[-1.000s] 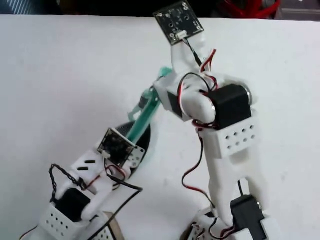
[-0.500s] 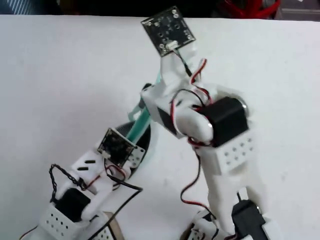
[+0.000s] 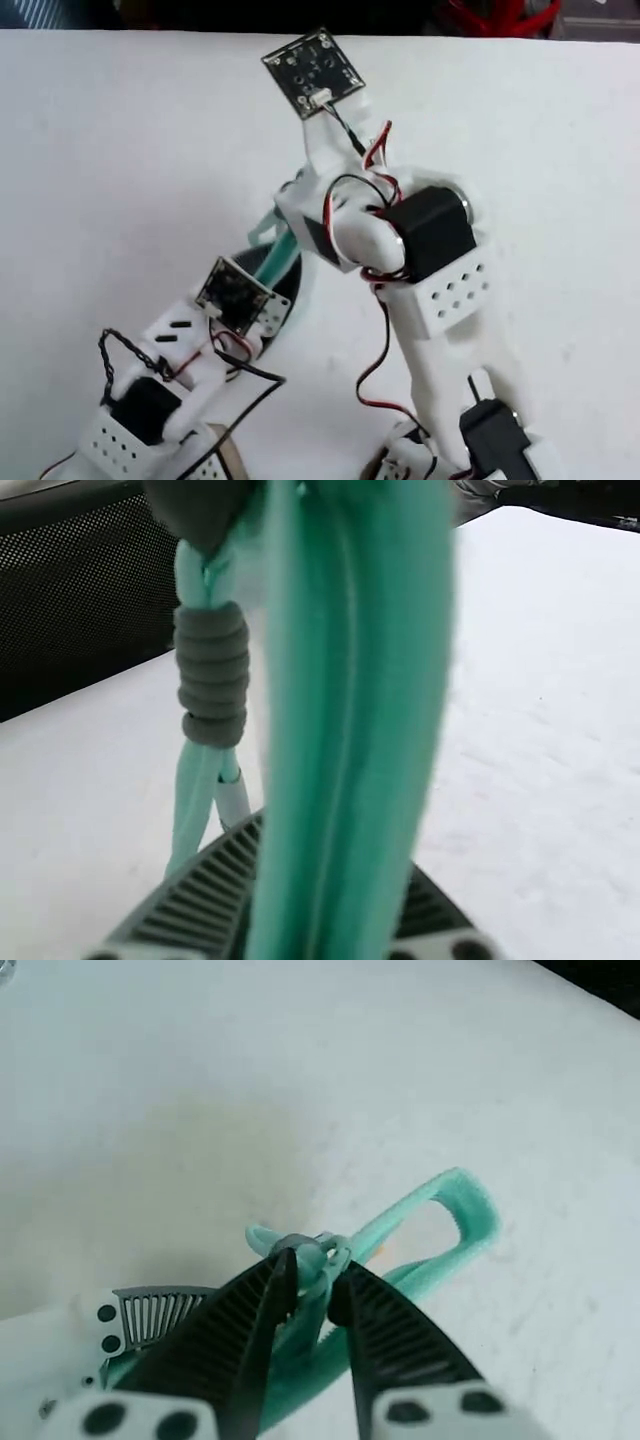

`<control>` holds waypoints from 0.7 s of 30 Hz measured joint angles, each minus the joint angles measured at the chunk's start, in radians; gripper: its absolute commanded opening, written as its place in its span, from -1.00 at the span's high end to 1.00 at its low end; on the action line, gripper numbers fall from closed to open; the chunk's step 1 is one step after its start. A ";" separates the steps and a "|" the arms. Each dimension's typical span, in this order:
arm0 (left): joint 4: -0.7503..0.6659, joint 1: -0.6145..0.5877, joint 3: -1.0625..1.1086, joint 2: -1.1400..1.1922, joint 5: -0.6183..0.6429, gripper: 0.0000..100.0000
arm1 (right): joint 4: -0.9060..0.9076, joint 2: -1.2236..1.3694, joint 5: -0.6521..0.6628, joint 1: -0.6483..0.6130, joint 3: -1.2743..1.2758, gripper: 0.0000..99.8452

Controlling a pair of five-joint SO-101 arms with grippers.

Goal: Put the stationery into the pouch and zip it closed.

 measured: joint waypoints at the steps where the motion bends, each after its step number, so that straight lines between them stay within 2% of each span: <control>1: 0.000 0.000 0.000 0.000 0.000 0.95 | 0.002 -0.002 0.009 0.005 0.000 0.96; 10: 0.000 0.000 0.000 0.000 0.000 0.95 | -0.058 -0.026 0.267 0.052 0.063 0.96; 21: -0.006 -0.006 0.000 0.000 0.000 0.95 | -0.244 -0.043 0.301 0.100 0.187 0.96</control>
